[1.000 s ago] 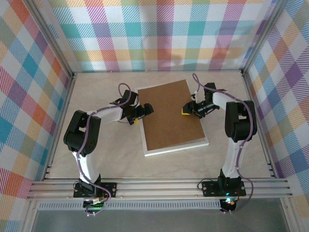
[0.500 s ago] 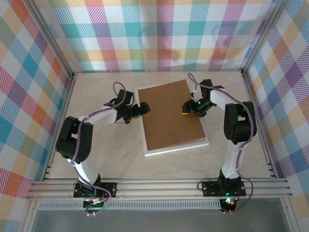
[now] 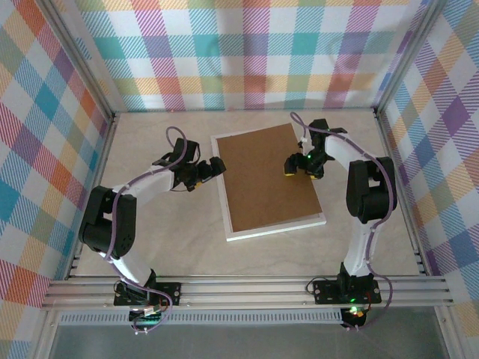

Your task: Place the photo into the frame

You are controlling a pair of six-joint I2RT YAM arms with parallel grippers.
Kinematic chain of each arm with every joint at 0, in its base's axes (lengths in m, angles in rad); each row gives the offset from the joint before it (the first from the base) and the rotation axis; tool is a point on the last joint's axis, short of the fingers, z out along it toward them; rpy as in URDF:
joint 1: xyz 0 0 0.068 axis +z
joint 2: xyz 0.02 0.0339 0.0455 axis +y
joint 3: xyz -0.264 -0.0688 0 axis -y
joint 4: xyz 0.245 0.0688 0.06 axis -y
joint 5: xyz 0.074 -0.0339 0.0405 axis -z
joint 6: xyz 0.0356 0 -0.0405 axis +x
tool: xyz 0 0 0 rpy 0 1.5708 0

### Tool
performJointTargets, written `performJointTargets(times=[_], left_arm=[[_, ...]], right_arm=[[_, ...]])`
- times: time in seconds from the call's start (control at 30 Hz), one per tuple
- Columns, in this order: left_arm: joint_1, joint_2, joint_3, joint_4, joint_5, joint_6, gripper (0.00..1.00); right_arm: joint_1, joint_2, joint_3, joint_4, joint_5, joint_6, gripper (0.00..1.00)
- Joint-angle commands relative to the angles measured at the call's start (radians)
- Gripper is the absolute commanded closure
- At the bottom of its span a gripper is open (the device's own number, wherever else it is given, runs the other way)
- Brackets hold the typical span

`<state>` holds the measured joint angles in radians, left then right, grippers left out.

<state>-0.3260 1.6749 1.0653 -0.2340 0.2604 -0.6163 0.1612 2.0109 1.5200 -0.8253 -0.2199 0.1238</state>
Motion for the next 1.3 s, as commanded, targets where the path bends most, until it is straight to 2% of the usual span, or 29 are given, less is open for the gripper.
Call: performJointTargets(times=[0.0, 0.63, 0.8, 1.0, 1.17, 1.27], left_arm=[[0.011, -0.032, -0.015, -0.017, -0.002, 0.016, 0.00], [0.016, -0.034, -0.084, 0.040, 0.028, -0.006, 0.00], [0.011, -0.003, -0.104, 0.098, 0.070, -0.047, 0.00], [-0.031, 0.031, -0.107, 0.169, 0.083, -0.099, 0.00], [-0.067, 0.081, -0.081, 0.202, 0.097, -0.128, 0.00], [-0.085, 0.106, -0.072, 0.212, 0.097, -0.137, 0.00]], right_arm=[[-0.002, -0.029, 0.029, -0.050, 0.074, 0.015, 0.19], [0.038, -0.041, 0.030, -0.030, 0.077, 0.036, 0.20], [0.039, -0.036, 0.007, -0.014, 0.103, 0.026, 0.20], [0.040, -0.052, -0.050, 0.033, 0.016, 0.043, 0.20], [0.040, -0.110, -0.109, 0.111, -0.152, 0.076, 0.20], [0.040, -0.143, -0.134, 0.135, -0.154, 0.088, 0.20]])
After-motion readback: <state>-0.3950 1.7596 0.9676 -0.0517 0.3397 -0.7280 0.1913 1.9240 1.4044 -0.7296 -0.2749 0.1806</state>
